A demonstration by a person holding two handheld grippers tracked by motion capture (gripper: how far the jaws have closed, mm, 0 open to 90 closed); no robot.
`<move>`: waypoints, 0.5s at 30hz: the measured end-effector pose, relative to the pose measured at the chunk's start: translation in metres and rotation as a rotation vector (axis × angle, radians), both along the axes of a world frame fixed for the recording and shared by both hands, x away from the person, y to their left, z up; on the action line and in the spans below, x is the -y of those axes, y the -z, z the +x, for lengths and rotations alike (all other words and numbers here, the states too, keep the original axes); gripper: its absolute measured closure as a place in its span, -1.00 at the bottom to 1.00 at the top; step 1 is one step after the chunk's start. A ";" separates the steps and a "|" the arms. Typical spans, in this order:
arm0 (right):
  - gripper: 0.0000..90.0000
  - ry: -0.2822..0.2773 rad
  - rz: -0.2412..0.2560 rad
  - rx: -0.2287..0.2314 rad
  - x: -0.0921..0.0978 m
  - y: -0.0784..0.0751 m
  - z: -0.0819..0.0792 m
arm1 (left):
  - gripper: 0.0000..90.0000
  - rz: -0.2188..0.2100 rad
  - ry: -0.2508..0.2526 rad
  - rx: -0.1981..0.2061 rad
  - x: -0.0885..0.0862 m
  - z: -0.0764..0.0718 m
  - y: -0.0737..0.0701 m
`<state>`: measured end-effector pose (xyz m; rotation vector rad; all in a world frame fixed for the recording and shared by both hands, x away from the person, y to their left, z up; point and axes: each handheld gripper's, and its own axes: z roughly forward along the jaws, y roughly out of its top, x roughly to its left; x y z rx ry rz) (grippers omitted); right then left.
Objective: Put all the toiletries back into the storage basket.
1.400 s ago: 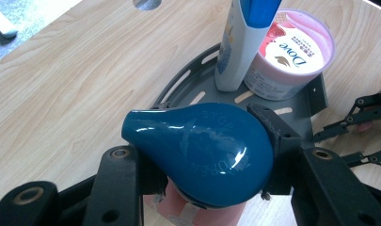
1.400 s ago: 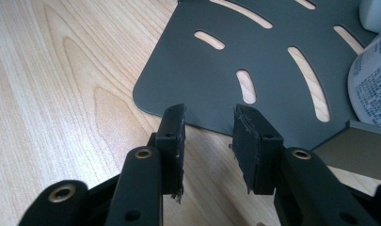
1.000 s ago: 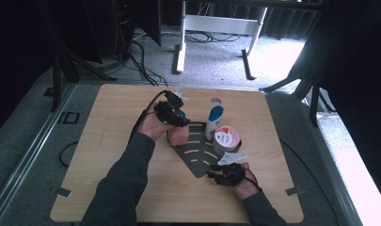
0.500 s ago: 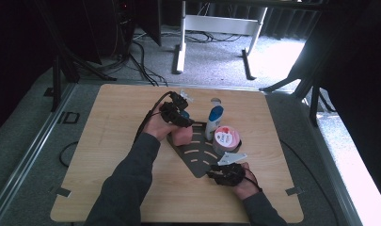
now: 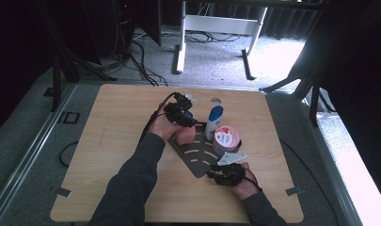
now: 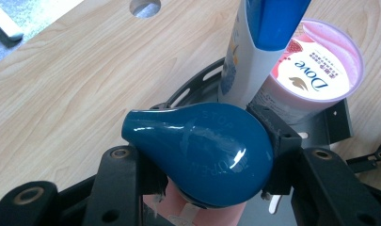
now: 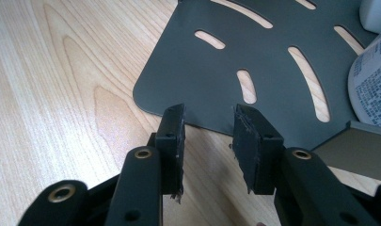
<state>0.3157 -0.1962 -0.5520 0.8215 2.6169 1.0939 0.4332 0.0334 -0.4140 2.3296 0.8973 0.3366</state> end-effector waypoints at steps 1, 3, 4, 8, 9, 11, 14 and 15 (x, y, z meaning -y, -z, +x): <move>0.42 0.000 0.000 0.000 0.000 0.000 0.000 | 0.18 -0.001 -0.005 0.003 0.001 0.001 0.001; 0.42 0.000 -0.001 0.000 0.000 0.000 0.000 | 0.18 0.001 -0.005 0.003 0.002 0.001 0.002; 0.42 0.000 0.000 0.000 0.000 0.000 0.000 | 0.18 -0.001 -0.007 0.005 0.003 0.002 0.002; 0.42 -0.001 0.000 0.000 0.000 0.000 0.000 | 0.18 -0.001 -0.004 0.003 0.006 0.004 0.006; 0.42 -0.001 0.000 0.000 0.000 0.000 0.000 | 0.18 -0.001 -0.004 0.003 0.006 0.004 0.006; 0.42 -0.001 0.000 -0.001 0.000 0.000 0.000 | 0.18 -0.004 -0.004 0.003 0.008 0.005 0.007; 0.42 -0.001 0.001 -0.001 0.000 0.000 0.000 | 0.18 0.000 0.003 0.010 0.010 0.006 0.009; 0.42 -0.001 0.001 -0.001 0.000 0.000 0.000 | 0.18 0.000 0.004 0.008 0.010 0.006 0.009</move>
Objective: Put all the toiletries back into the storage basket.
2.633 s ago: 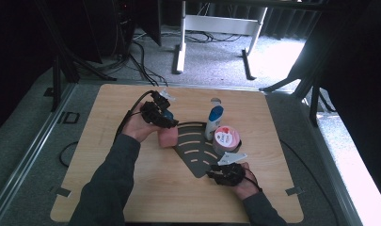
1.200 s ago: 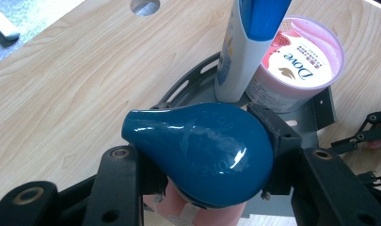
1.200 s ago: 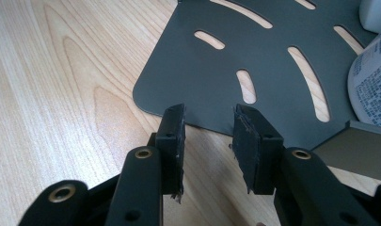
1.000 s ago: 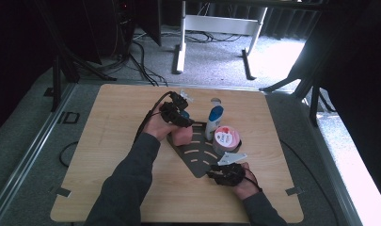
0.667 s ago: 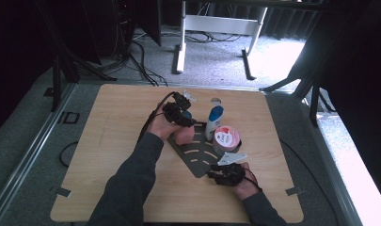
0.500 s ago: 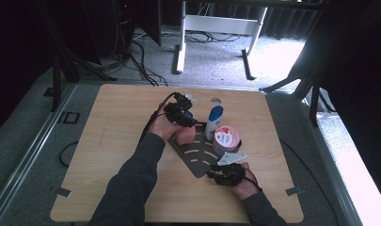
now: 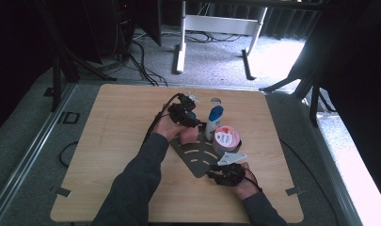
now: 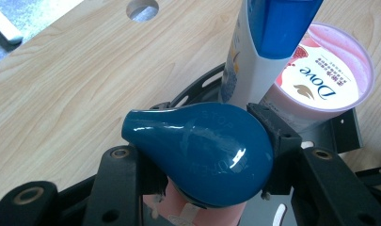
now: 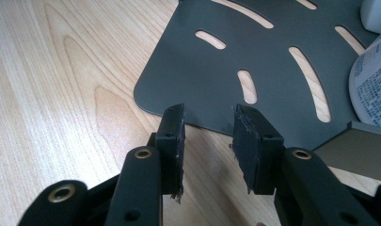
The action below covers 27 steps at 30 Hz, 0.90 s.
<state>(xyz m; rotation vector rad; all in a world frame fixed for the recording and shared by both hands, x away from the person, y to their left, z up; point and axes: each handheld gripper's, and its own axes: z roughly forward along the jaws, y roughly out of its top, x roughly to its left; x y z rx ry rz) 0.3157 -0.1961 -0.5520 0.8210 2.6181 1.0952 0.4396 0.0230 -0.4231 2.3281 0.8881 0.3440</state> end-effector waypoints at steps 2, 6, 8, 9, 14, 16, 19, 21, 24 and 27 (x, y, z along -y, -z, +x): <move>0.42 0.000 0.000 0.000 0.000 0.000 0.000 | 0.18 -0.007 0.000 -0.001 0.001 0.001 0.001; 0.42 0.000 0.000 0.000 0.000 0.000 0.000 | 0.18 -0.008 0.002 0.001 0.002 0.003 0.003; 0.42 0.000 0.000 -0.001 0.000 0.000 0.000 | 0.18 -0.011 -0.001 0.000 0.003 0.004 0.004; 0.42 0.000 0.001 -0.001 0.000 0.000 0.000 | 0.18 -0.018 -0.001 -0.003 0.004 0.005 0.005; 0.42 0.000 0.001 -0.001 0.000 0.000 0.000 | 0.18 -0.018 -0.002 -0.006 0.006 0.007 0.006; 0.42 0.000 0.001 -0.001 0.000 0.000 0.000 | 0.18 -0.020 -0.006 -0.006 0.007 0.007 0.007; 0.42 -0.001 0.002 -0.002 0.000 0.000 0.000 | 0.18 -0.017 -0.004 -0.005 0.008 0.008 0.008; 0.43 0.000 0.002 -0.002 0.000 0.000 0.000 | 0.18 -0.020 -0.007 -0.005 0.009 0.009 0.008; 0.42 0.000 0.002 -0.002 0.000 0.000 0.000 | 0.18 -0.022 -0.012 -0.004 0.010 0.011 0.009; 0.42 0.000 0.002 -0.002 0.000 0.000 0.000 | 0.18 -0.024 -0.014 -0.005 0.011 0.011 0.010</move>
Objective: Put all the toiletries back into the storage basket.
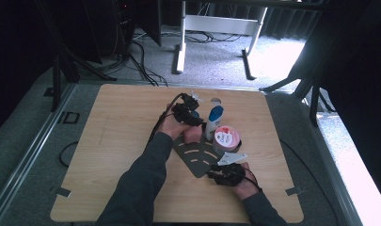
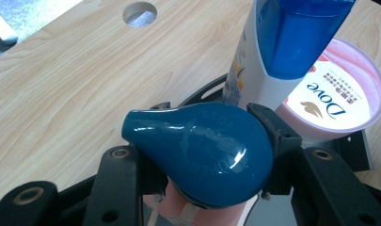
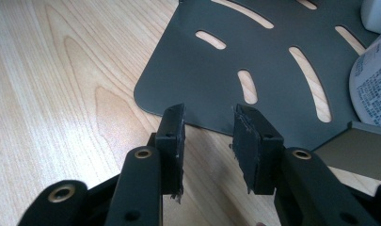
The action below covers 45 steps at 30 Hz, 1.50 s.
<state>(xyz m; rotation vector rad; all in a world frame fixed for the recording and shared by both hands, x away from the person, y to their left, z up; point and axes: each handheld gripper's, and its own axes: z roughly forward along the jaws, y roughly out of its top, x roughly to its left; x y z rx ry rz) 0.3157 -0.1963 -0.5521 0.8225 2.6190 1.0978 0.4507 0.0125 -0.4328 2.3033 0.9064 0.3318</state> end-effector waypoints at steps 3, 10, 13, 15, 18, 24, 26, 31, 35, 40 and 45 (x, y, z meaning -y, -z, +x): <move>0.42 0.000 0.000 0.001 0.000 0.000 0.000 | 0.18 0.000 -0.003 0.001 0.001 0.001 0.001; 0.42 0.000 0.002 -0.001 0.000 0.000 0.000 | 0.18 -0.012 -0.007 0.004 0.003 0.003 0.004; 0.42 -0.001 0.001 -0.001 0.000 0.000 0.000 | 0.18 -0.015 -0.004 0.007 0.004 0.004 0.005; 0.42 -0.001 0.000 -0.002 0.000 0.000 0.000 | 0.18 -0.020 0.000 0.006 0.005 0.004 0.006; 0.42 -0.001 0.000 -0.002 0.000 0.000 0.000 | 0.18 -0.020 0.003 0.009 0.006 0.005 0.007; 0.42 -0.002 -0.001 -0.001 0.000 0.000 0.000 | 0.18 -0.035 0.008 0.006 0.005 0.007 0.009; 0.42 -0.002 -0.001 0.000 0.000 0.000 0.000 | 0.18 -0.042 0.001 0.007 0.005 0.008 0.009; 0.42 -0.003 -0.001 -0.002 0.000 0.000 0.000 | 0.18 -0.046 0.000 0.001 0.005 0.010 0.010; 0.42 -0.003 -0.001 -0.002 0.000 0.000 0.000 | 0.18 -0.050 0.003 0.000 0.005 0.011 0.010; 0.42 -0.005 -0.001 -0.003 0.000 0.000 0.000 | 0.18 -0.057 -0.001 -0.002 0.004 0.012 0.010; 0.42 -0.005 -0.001 -0.004 0.000 0.000 0.000 | 0.18 -0.066 -0.007 -0.003 0.003 0.014 0.011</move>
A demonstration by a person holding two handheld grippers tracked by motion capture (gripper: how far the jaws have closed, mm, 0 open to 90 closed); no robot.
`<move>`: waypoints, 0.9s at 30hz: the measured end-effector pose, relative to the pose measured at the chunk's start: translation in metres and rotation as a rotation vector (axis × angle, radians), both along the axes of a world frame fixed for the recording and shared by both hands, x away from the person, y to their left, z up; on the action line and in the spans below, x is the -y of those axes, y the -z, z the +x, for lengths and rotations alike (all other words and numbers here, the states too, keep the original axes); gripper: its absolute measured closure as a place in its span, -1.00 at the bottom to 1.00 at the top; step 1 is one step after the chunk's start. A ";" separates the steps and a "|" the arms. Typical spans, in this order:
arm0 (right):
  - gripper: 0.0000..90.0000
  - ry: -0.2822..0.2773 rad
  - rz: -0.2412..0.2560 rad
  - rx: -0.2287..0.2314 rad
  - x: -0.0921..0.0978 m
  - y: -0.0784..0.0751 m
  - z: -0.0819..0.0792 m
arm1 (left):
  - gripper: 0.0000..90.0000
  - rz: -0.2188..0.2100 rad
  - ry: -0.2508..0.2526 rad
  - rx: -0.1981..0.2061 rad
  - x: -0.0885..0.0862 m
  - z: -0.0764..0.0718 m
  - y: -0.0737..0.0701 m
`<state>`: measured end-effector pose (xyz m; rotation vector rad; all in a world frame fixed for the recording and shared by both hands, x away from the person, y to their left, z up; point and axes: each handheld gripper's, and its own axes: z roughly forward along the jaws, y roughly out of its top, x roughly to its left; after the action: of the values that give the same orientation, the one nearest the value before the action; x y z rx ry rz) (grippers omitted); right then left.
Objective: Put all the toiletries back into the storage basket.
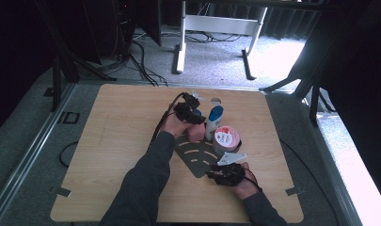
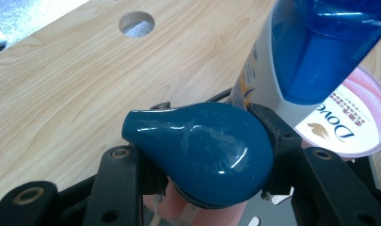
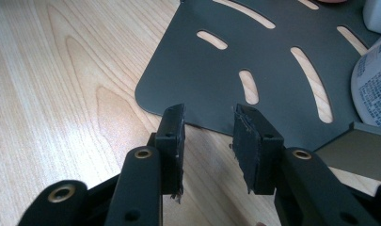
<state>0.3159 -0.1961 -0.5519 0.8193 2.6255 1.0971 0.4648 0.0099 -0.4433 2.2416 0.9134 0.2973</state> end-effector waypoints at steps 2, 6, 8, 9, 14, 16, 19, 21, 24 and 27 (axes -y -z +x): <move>0.42 -0.001 0.001 -0.002 0.000 0.000 0.000 | 0.18 -0.008 -0.007 -0.004 -0.001 0.001 0.000; 0.42 -0.002 0.003 -0.004 0.000 0.000 0.000 | 0.18 -0.012 -0.010 -0.005 -0.001 0.001 0.000; 0.42 -0.002 0.004 -0.004 0.000 0.000 0.000 | 0.18 -0.012 -0.010 -0.005 -0.001 0.001 0.000; 0.42 -0.003 0.004 -0.004 0.000 0.000 0.000 | 0.18 -0.011 -0.009 -0.006 -0.001 0.001 0.000; 0.42 -0.003 0.004 -0.004 0.000 0.000 0.000 | 0.18 -0.014 -0.006 -0.007 -0.001 0.002 0.000; 0.42 -0.003 0.004 -0.004 0.000 0.000 0.000 | 0.18 -0.016 -0.006 -0.007 -0.001 0.002 0.001; 0.42 -0.003 0.004 -0.004 0.000 0.000 0.000 | 0.18 -0.018 -0.001 -0.008 -0.002 0.002 0.001; 0.42 -0.002 0.005 -0.004 0.000 0.000 0.000 | 0.18 -0.017 0.001 -0.006 -0.002 0.002 0.001; 0.42 -0.002 0.004 -0.004 0.000 0.000 0.000 | 0.18 -0.014 0.004 -0.004 -0.001 0.002 0.001; 0.42 -0.002 0.004 -0.004 0.000 0.000 0.000 | 0.17 -0.011 0.008 -0.001 0.000 0.002 0.001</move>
<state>0.3161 -0.1957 -0.5519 0.8212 2.6282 1.1031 0.4667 0.0096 -0.4447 2.2351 0.9046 0.2867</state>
